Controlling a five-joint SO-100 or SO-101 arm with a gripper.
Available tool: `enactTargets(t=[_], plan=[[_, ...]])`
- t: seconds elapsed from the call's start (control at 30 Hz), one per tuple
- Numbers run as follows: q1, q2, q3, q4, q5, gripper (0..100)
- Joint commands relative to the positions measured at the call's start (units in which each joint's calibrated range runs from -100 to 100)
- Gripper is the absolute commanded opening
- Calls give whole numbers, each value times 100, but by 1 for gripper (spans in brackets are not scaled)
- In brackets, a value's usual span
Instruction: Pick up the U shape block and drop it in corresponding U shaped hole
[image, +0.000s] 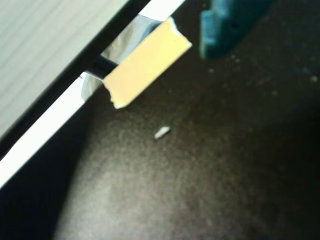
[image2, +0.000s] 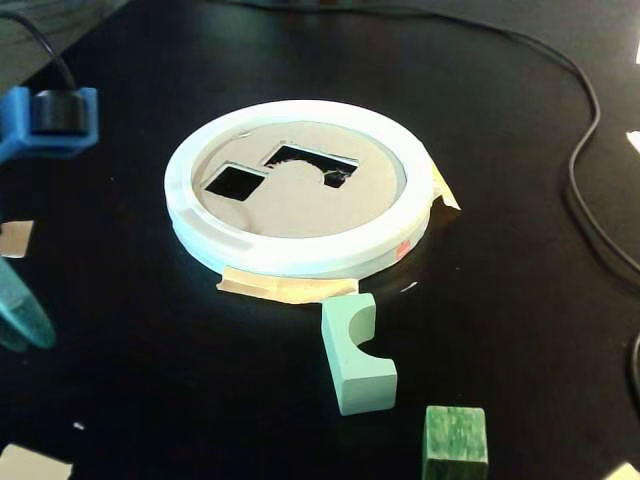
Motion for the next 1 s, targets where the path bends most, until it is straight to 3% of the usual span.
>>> enactTargets(t=[0.0, 0.97], plan=[[-30, -36, -238, -79, 10, 78], [-43, -36, -366, -89, 10, 78]])
